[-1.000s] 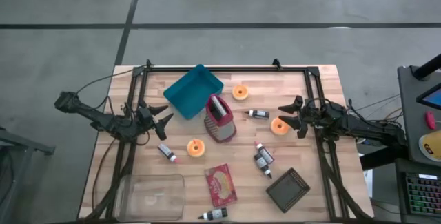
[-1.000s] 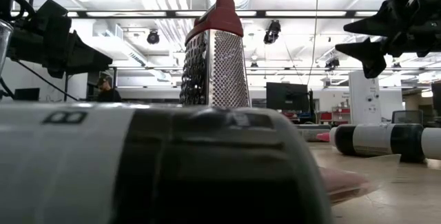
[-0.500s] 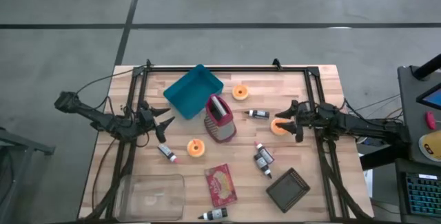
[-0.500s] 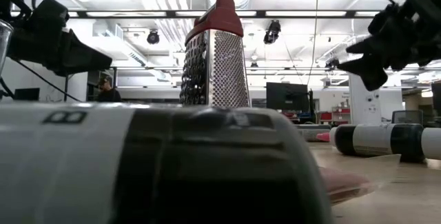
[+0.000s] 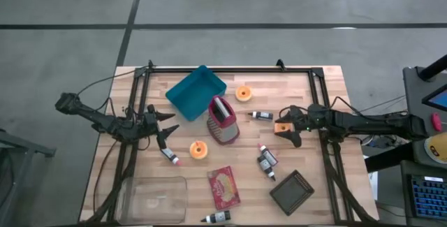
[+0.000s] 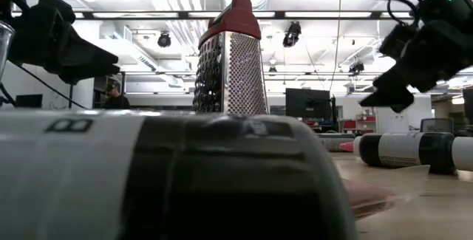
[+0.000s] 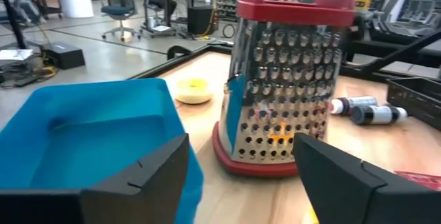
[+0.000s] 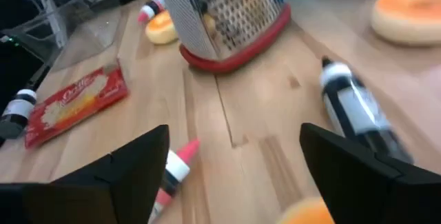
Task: Pick & Place Food Item
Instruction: Put the top black food coloring into the transparent bin
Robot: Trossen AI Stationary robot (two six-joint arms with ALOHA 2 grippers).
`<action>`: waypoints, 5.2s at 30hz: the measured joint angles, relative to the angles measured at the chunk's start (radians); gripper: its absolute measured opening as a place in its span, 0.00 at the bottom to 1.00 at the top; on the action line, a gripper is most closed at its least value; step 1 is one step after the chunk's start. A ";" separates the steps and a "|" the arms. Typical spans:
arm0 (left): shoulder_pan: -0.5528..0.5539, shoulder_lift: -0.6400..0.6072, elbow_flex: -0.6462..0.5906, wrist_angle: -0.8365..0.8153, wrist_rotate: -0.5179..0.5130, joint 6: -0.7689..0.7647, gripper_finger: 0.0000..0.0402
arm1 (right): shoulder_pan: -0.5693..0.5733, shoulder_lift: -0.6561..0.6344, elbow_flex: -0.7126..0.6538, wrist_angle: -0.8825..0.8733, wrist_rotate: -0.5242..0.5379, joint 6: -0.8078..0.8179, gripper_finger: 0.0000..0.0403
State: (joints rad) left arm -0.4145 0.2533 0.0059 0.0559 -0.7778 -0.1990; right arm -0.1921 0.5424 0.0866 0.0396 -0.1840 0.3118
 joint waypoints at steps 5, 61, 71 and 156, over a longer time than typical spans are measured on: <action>0.000 0.000 0.000 0.001 0.031 -0.015 0.73 | 0.000 0.080 0.105 -0.104 0.002 -0.085 0.85; 0.000 0.051 0.000 0.003 0.053 0.005 0.72 | -0.052 0.963 0.542 -0.291 0.236 -0.339 0.74; 0.000 0.051 0.000 0.003 0.053 0.016 0.72 | -0.050 0.941 0.541 -0.292 0.235 -0.290 0.21; -0.020 1.156 0.612 0.783 0.475 0.436 0.69 | 0.637 1.109 0.620 1.047 0.673 -0.642 0.18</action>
State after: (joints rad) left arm -0.4344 1.4096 0.6177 0.8387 -0.3031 0.2374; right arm 0.4454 1.6514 0.7065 1.0867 0.4894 -0.3305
